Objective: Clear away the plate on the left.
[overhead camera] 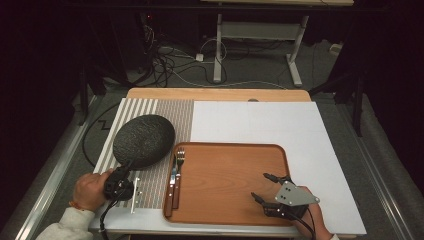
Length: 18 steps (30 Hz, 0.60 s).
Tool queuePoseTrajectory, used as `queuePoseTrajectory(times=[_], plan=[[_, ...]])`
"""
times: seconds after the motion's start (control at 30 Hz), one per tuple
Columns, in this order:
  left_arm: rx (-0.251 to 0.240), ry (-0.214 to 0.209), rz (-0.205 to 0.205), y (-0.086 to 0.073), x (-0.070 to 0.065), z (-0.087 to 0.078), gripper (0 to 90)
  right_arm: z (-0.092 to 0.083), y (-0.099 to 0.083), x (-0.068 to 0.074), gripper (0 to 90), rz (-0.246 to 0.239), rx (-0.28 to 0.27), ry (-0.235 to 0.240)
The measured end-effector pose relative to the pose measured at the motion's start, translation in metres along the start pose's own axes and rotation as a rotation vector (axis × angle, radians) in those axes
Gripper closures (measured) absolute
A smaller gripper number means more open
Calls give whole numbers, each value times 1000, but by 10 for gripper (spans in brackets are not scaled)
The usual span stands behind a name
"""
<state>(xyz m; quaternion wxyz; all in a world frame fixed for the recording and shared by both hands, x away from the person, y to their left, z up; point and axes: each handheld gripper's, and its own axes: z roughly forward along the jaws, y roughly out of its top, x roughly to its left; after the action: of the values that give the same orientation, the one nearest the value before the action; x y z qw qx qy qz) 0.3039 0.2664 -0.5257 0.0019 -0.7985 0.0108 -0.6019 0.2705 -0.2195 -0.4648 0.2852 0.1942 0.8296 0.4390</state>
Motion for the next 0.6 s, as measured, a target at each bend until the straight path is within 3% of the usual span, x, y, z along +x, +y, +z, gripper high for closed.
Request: queuePoseTrajectory(times=[0.3, 0.6], plan=[[-25, 8, 11, 15, 8, -2, 833, 0, 0, -1, 320, 1, 0, -6], [-65, 45, 26, 35, 18, -3, 834, -1, -1, -2, 320, 2, 0, -8]])
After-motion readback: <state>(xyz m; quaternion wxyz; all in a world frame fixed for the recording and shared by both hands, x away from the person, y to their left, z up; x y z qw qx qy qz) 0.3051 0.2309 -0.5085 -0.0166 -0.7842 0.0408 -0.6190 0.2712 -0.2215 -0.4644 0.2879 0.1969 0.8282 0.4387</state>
